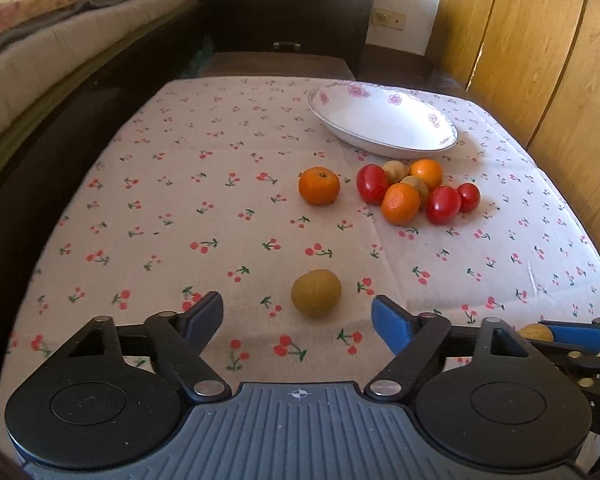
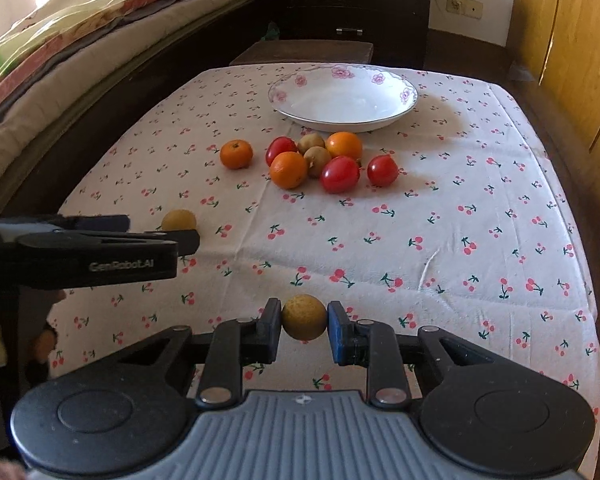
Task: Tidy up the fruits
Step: 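Grasp a brown round fruit with the right tool while the left tool grasps another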
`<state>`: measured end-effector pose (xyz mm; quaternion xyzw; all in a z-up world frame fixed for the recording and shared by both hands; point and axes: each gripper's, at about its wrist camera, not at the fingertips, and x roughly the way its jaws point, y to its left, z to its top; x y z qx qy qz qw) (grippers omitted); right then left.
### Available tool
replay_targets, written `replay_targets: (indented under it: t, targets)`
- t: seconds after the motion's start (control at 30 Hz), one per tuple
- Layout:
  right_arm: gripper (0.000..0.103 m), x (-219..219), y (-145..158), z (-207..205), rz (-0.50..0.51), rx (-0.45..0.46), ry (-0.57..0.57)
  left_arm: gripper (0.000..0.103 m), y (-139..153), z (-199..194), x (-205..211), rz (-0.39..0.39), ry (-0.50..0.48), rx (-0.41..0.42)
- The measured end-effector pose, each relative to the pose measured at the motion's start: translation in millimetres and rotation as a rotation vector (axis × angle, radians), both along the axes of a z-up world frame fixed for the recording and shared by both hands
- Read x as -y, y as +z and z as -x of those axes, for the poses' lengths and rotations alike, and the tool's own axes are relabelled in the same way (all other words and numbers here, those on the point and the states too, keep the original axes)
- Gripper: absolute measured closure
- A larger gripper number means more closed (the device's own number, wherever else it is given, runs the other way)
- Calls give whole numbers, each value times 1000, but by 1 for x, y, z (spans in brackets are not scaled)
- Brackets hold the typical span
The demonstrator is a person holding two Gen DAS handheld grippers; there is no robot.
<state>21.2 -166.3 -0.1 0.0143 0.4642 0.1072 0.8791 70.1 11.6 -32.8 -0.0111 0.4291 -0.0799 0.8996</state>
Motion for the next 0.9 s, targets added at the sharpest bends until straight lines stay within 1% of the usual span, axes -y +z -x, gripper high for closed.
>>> replay_targets:
  t: [0.07, 0.17, 0.3, 0.4, 0.47, 0.53, 0.57, 0.6, 0.67, 0.8, 0.9]
  targets:
    - [77, 2, -1, -2, -19, -10, -2, 20, -2, -3, 3, -1, -10, -1]
    - [77, 4, -2, -2, -18, -14, 2, 22, -7, -6, 9, -48, -21, 0]
    - [77, 9, -3, -2, -26, -21, -3, 26, -9, -8, 12, -49, -30, 9]
    - [77, 10, -3, -2, -28, -27, -7, 33, -9, -8, 17, -77, -39, 18]
    - [77, 10, -2, -2, -25, -24, -5, 40, -8, -5, 20, -82, -54, 18]
    - [77, 11, -2, -2, -25, -25, -5, 44, -7, -5, 22, -86, -60, 18]
    - [77, 11, -2, -2, -25, -25, -5, 49, -6, -5, 22, -79, -60, 14]
    - [77, 12, -2, -2, -24, -25, -5, 51, -6, -6, 21, -71, -57, 11]
    - [77, 13, -3, -1, -20, -28, -7, 59, -4, -8, 19, -61, -51, 0]
    - [77, 16, -3, -1, -16, -36, -16, 66, 0, -9, 20, -68, -50, -17]
    - [77, 19, -3, -2, -25, -41, -24, 67, 3, -9, 23, -72, -56, -28]
